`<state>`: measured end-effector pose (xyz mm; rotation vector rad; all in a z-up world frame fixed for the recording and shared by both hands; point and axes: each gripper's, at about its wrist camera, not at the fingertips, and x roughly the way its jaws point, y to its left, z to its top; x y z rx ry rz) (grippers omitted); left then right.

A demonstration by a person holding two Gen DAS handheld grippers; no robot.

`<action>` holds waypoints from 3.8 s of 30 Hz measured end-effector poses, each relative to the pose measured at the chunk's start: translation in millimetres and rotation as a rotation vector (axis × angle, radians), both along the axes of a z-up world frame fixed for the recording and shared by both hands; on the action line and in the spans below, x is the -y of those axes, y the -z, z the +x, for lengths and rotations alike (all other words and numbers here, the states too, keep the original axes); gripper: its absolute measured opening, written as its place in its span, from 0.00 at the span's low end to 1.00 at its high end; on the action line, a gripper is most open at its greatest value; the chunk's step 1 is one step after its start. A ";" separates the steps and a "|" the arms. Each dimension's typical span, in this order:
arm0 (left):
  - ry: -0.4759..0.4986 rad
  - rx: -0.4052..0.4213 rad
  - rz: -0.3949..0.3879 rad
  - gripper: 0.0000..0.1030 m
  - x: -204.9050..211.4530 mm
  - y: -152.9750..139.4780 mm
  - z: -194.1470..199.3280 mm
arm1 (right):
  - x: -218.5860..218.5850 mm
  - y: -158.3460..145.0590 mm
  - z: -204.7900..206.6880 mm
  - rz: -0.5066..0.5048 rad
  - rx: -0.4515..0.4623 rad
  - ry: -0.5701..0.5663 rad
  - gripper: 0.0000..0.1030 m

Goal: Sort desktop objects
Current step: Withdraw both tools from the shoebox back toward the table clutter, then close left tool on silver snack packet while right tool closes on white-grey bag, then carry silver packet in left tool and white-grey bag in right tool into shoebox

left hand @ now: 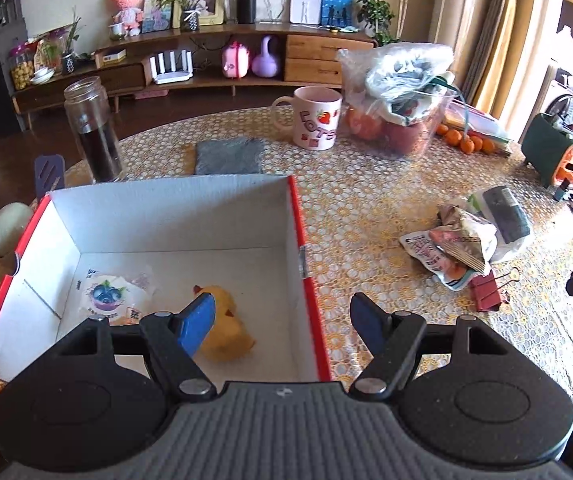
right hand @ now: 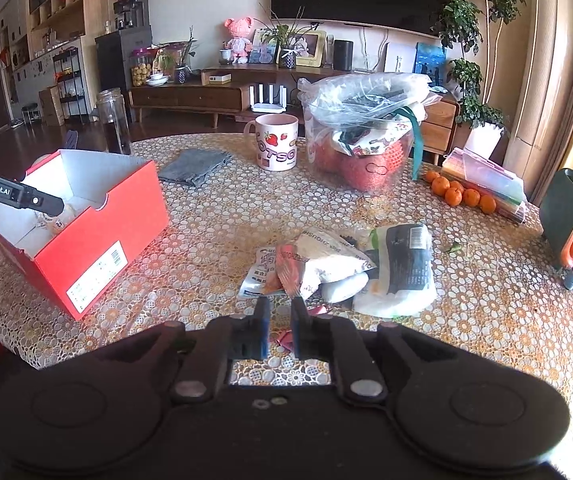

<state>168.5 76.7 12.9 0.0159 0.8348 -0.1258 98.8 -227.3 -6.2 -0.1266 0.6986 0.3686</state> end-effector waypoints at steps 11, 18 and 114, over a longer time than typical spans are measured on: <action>0.179 0.046 0.011 0.72 85.8 -2.5 -10.9 | 36.9 -0.3 -5.9 0.017 0.007 0.047 0.14; 0.249 0.047 -0.006 0.85 125.1 10.2 -9.5 | 59.5 4.1 -5.6 0.021 0.008 0.076 0.16; 0.360 0.036 0.061 0.50 216.0 52.0 102.1 | 102.5 27.6 116.8 0.125 -0.067 0.165 0.13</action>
